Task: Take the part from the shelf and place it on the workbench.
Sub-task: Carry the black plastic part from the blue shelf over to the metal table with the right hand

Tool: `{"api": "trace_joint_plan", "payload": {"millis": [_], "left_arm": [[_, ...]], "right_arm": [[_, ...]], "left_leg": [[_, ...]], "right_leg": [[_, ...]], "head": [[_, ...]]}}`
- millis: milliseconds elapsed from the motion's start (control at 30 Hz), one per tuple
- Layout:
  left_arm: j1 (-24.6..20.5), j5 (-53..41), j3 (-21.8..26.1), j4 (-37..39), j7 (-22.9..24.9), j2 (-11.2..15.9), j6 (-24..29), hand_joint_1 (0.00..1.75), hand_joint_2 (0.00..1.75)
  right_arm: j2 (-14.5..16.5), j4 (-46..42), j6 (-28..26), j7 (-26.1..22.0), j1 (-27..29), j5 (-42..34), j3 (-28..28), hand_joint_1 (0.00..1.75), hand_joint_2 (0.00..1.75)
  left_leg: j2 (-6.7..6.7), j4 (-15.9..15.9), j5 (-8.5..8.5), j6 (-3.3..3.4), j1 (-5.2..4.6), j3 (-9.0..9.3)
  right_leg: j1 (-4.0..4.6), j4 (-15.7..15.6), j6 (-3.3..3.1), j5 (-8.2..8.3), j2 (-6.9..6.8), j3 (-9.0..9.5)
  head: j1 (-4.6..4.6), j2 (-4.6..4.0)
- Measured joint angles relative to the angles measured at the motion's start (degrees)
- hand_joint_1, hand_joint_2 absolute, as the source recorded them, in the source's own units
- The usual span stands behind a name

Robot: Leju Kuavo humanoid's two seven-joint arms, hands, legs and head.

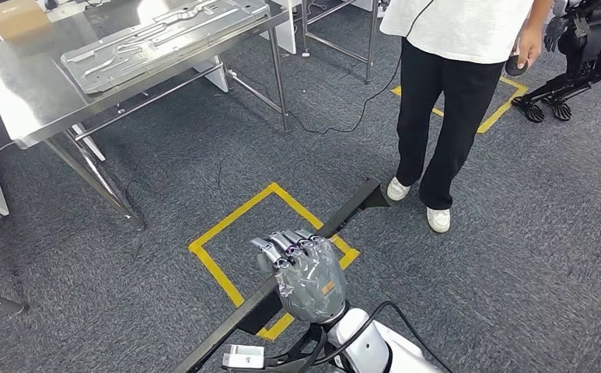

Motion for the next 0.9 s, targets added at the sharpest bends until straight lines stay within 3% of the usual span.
{"api": "trace_joint_plan", "payload": {"millis": [67,133,167,267,333,400,467,500,533,600,633,667,733,800,833,900], "left_arm": [[0.13,-0.15,0.01,0.0,0.05,0.0,-0.02,0.0,1.75],[0.25,-0.34,0.01,-0.01,0.09,-0.08,-0.03,0.0,1.75],[0.23,-0.41,0.01,-0.01,0.09,-0.15,-0.03,0.0,1.75],[0.17,-0.48,0.01,-0.02,0.1,-0.18,-0.01,0.0,1.75],[0.13,-0.51,0.01,-0.02,0.13,-0.01,0.01,0.0,1.75],[0.09,-0.55,0.02,-0.02,0.14,0.04,-0.1,0.0,1.75],[0.2,-0.58,0.01,-0.02,0.14,-0.05,-0.26,0.0,1.75],[0.29,-0.6,0.01,-0.02,0.14,-0.09,-0.3,0.0,1.75],[0.39,-0.61,0.01,-0.02,0.14,-0.12,-0.31,0.0,1.75],[0.47,-0.61,0.01,-0.02,0.14,-0.02,-0.31,0.0,1.75],[0.41,-0.61,0.01,-0.02,0.16,0.07,-0.32,0.0,1.75],[0.34,-0.62,0.01,-0.02,0.19,0.16,-0.34,0.0,1.75],[0.27,-0.67,0.01,-0.02,0.24,0.27,-0.38,0.0,1.75],[0.34,-0.74,0.01,-0.03,0.23,0.34,-0.4,0.0,1.75],[0.29,-0.77,0.01,-0.04,0.23,0.37,-0.42,0.0,1.75],[0.11,-0.81,0.01,-0.04,0.22,0.34,-0.47,0.0,1.75]], "right_arm": [[0.02,0.0,-0.02,-0.02,-0.03,-0.08,0.01,1.75,1.75],[-0.01,0.0,-0.06,-0.03,-0.07,-0.15,-0.03,1.75,1.75],[-0.04,-0.01,-0.09,-0.03,-0.06,-0.19,-0.04,1.75,1.75],[-0.07,-0.08,-0.21,-0.03,-0.02,-0.26,-0.02,1.75,1.75],[-0.05,-0.14,-0.25,-0.03,-0.07,-0.26,-0.03,1.75,1.75],[-0.09,-0.15,-0.27,-0.05,0.01,-0.27,-0.03,1.75,1.75],[-0.26,-0.14,-0.28,-0.05,0.22,-0.27,0.0,1.75,1.75],[-0.33,-0.14,-0.28,-0.05,0.32,-0.27,0.01,1.75,1.75],[-0.4,-0.13,-0.29,-0.05,0.38,-0.27,0.02,1.75,1.75],[-0.52,-0.13,-0.3,-0.06,0.45,-0.27,0.03,1.75,1.75],[-0.58,-0.12,-0.32,-0.08,0.45,-0.27,0.03,1.75,1.75],[-0.6,-0.12,-0.34,-0.09,0.51,-0.27,0.02,1.75,1.75],[-0.6,-0.12,-0.39,-0.07,0.64,-0.28,0.01,1.75,1.75],[-0.55,-0.13,-0.42,-0.03,0.64,-0.28,0.0,1.75,1.75],[-0.5,-0.13,-0.43,-0.04,0.54,-0.26,-0.01,1.75,1.75],[-0.4,-0.13,-0.43,-0.06,0.41,-0.22,-0.01,1.75,1.75]], "left_leg": [[0.09,-7.52,4.61,0.91,-0.28,2.97],[0.5,-14.79,7.37,1.48,-0.91,6.6],[0.72,-16.6,7.53,1.43,-1.26,7.54],[0.82,-17.94,6.62,1.11,-1.81,8.92],[0.75,-18.2,6.15,1.85,-1.64,9.97],[0.67,-18.24,5.76,2.51,-1.46,10.59],[0.43,-18.22,5.37,2.51,-1.26,11.06],[0.25,-18.18,5.05,2.29,-1.01,11.39],[0.04,-18.07,4.65,1.9,-0.65,11.81],[-0.32,-17.27,3.38,0.63,-0.09,12.37],[-0.46,-16.55,2.6,0.1,0.08,12.27],[-0.51,-15.89,1.86,-0.39,0.05,11.97],[-0.56,-15.09,0.89,-0.89,0.23,11.75],[-0.36,-13.97,0.5,-1.34,0.36,11.67],[-0.14,-11.96,0.1,-1.51,0.39,10.64],[0.32,-4.87,-1.85,-1.6,0.37,6.32]], "right_leg": [[0.09,-0.09,0.05,-0.52,0.0,0.75],[0.14,-0.27,0.19,-0.99,0.13,1.26],[-0.02,-0.35,0.31,-1.12,0.2,1.39],[-0.45,0.67,0.91,-1.38,-0.01,1.78],[-0.3,4.28,1.03,-2.85,-0.18,0.42],[0.04,11.43,1.01,-5.38,-0.12,-3.74],[0.1,16.74,1.31,-6.44,-0.12,-7.98],[0.04,16.62,1.58,-5.61,-0.13,-8.82],[-0.13,14.36,1.94,-3.8,-0.14,-8.52],[-0.72,7.06,3.18,0.69,0.08,-6.22],[-0.96,4.55,3.19,1.47,0.28,-5.44],[-1.13,3.33,2.95,1.81,0.5,-5.18],[-1.2,3.53,1.59,0.96,0.68,-5.41],[-1.11,3.61,1.13,1.04,0.67,-5.08],[-1.0,3.58,1.13,0.91,0.68,-4.79],[-0.61,3.5,1.44,0.42,0.6,-4.21]], "head": [[-0.01,0.0],[-0.01,0.0],[0.0,0.0],[-0.11,0.0],[-0.13,0.0],[-0.11,0.0],[-0.12,0.0],[-0.12,0.0],[-0.12,0.0],[-0.09,0.0],[-0.1,0.0],[-0.1,0.0],[-0.14,0.0],[-0.19,0.0],[-0.22,0.0],[-0.26,0.0]]}}
